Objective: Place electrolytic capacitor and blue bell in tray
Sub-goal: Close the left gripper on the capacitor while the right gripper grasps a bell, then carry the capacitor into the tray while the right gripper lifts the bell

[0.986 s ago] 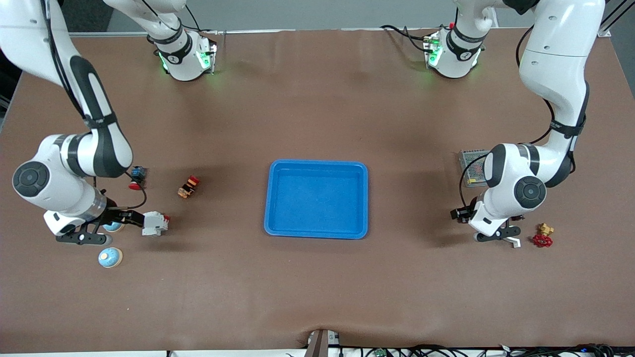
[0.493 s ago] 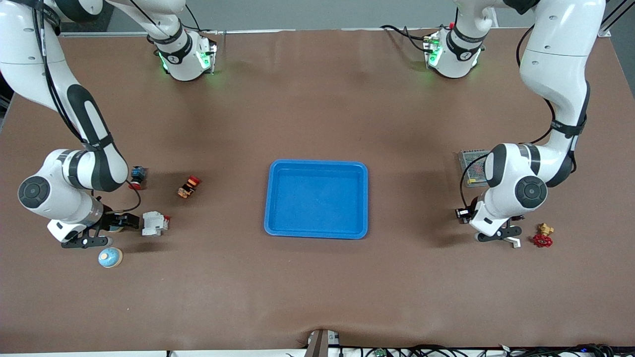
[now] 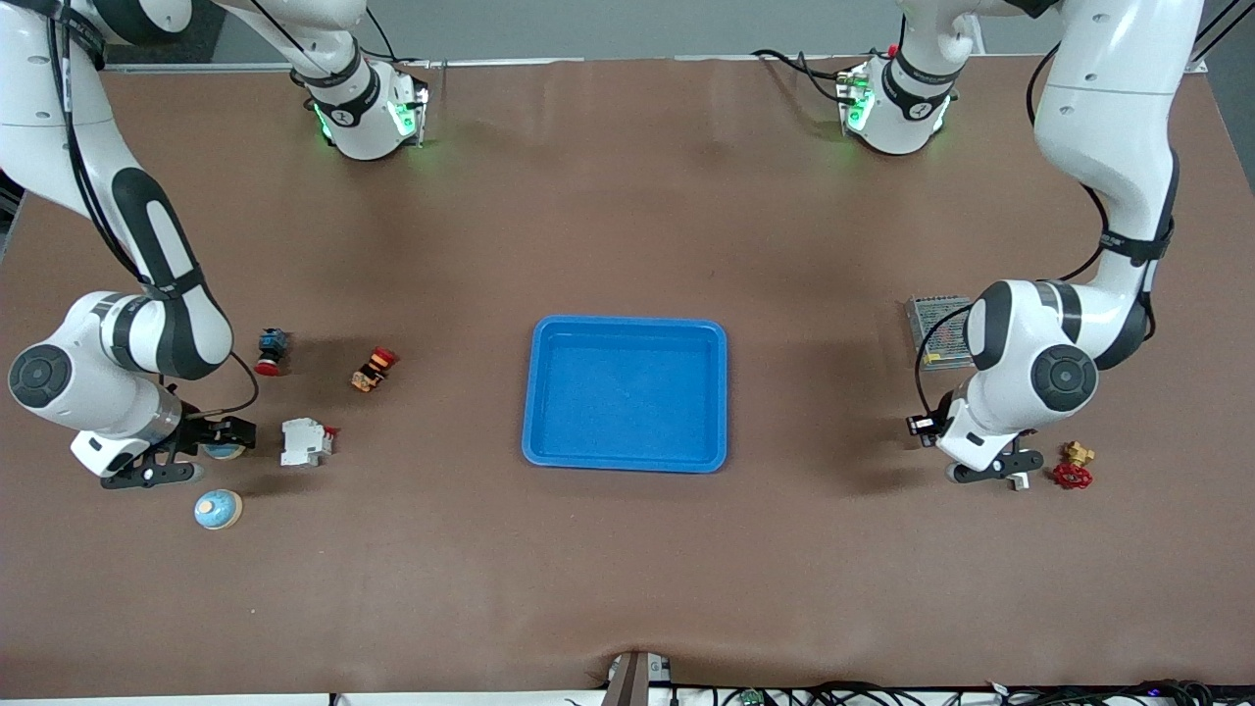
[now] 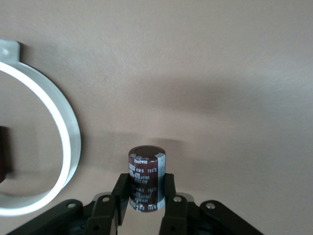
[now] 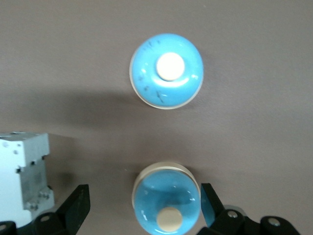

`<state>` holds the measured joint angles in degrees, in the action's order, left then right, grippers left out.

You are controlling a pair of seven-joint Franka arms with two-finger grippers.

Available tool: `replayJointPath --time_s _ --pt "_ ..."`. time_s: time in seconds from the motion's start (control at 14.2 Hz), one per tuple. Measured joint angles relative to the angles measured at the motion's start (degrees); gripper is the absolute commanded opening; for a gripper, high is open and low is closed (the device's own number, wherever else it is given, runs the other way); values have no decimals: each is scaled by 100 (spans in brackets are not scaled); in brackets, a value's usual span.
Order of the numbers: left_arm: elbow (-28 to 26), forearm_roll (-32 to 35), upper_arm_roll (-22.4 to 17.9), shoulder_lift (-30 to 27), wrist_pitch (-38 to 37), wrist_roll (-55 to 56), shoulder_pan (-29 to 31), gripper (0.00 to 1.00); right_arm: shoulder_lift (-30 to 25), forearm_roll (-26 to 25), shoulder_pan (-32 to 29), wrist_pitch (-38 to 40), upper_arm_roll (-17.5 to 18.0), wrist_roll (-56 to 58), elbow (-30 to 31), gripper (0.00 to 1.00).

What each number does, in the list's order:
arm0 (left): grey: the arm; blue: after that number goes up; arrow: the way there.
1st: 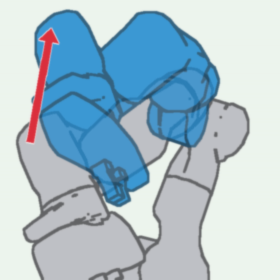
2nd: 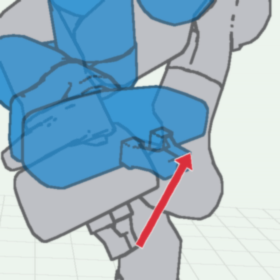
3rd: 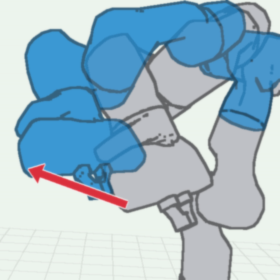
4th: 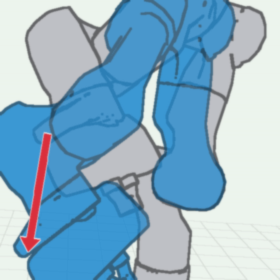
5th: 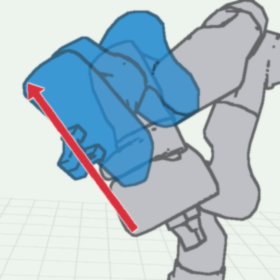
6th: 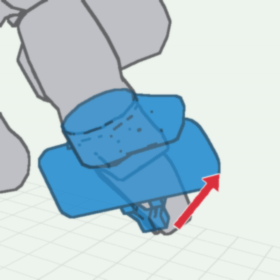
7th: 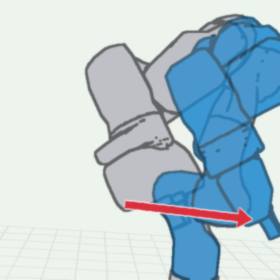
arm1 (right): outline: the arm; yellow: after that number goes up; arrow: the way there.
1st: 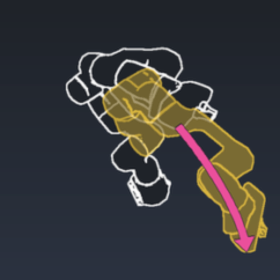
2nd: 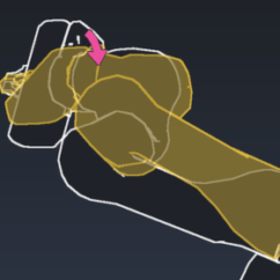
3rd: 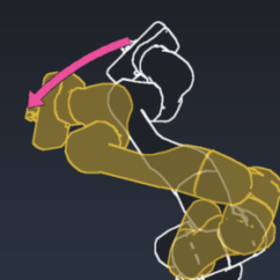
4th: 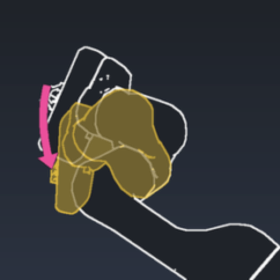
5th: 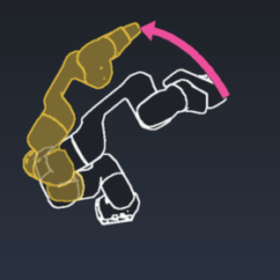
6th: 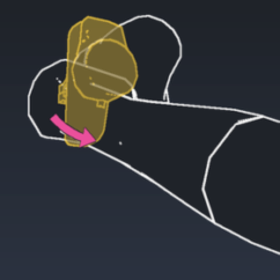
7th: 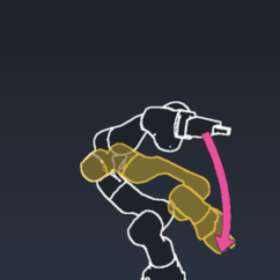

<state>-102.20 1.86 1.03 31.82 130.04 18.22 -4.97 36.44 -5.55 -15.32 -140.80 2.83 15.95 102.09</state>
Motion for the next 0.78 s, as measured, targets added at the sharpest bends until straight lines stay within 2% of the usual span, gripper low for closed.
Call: replayJointPath --time_s 0.14,0.42,0.78 --pt "229 0 69 -167 -410 465 -181 0 42 0 -42 -4 0 15 2 100" --pt "635 -3 177 -375 -1004 1935 -1000 0 189 0 -84 -220 -6 30 55 100" --pt "1191 -344 211 -240 -1170 4435 -1931 0 320 0 -123 -358 -8 43 67 100"
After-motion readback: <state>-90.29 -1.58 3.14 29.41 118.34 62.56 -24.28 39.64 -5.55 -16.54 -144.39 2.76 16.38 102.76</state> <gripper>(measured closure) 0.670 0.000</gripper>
